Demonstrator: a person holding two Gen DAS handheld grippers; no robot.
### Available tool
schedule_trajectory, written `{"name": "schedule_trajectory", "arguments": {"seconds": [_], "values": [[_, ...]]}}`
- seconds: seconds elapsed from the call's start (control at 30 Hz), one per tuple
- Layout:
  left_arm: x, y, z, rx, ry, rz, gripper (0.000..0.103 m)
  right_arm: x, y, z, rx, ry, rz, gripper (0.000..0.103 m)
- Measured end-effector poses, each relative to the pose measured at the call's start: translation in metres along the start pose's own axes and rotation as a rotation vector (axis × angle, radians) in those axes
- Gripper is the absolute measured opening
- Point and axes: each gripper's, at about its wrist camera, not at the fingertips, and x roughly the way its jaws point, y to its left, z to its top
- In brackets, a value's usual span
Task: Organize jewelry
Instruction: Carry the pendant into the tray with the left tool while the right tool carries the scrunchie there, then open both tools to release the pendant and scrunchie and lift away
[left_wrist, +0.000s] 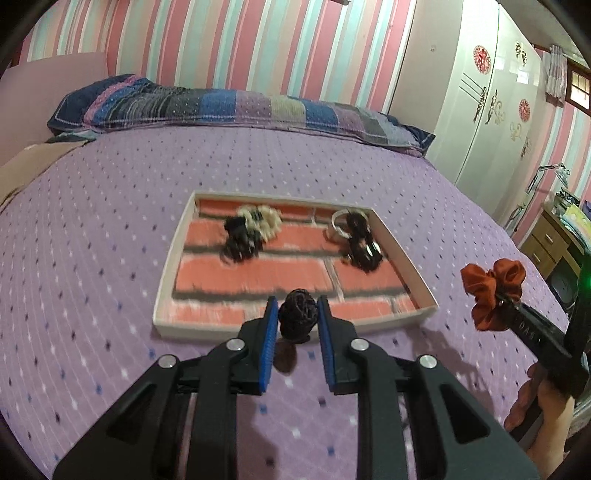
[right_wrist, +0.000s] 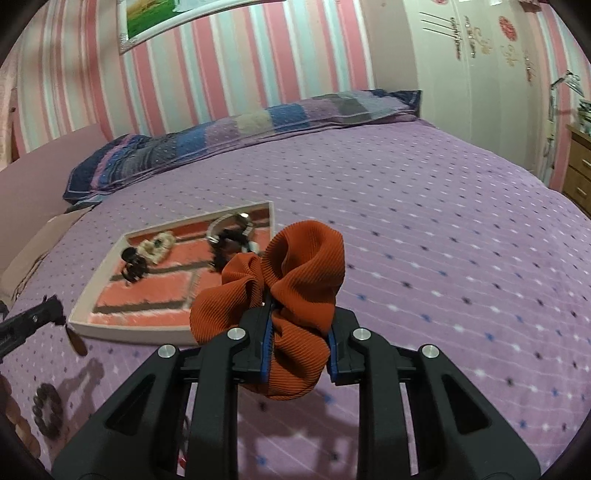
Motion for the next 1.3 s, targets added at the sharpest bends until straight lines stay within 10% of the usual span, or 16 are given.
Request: {"name": "schedule_trajectory", "arguments": {"seconds": [1.3], "values": [[0.153,0.073,0.044,-0.021,0.176,0.148,0.023,0.156,0.053,0.021,-0.101,0.24,-0.038,0.031]]}}
